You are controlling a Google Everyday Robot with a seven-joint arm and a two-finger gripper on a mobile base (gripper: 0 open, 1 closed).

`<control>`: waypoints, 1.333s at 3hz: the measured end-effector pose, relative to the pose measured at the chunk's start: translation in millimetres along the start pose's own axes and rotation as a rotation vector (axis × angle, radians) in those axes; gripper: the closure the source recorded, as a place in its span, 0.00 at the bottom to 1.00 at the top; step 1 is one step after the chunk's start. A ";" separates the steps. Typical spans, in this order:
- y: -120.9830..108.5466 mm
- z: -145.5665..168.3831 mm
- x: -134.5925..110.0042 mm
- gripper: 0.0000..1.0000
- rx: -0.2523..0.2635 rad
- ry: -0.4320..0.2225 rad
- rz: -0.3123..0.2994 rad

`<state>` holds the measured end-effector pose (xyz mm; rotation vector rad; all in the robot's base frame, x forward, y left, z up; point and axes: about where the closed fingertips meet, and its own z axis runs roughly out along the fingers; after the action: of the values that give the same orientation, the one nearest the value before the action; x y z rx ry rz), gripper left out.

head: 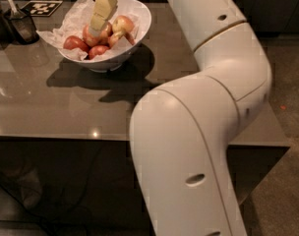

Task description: Pick apple from white bowl

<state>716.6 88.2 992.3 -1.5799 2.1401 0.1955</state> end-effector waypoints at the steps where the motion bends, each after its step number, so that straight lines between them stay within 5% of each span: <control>1: -9.4 3.0 -9.1 0.00 0.024 -0.034 0.001; 4: -9.0 61.3 -27.6 0.00 -0.030 -0.033 0.040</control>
Offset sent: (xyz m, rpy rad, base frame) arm 0.0202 0.0251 -0.0220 0.0464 0.0396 0.0077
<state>748.7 132.5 952.2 -1.5404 2.1536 0.2658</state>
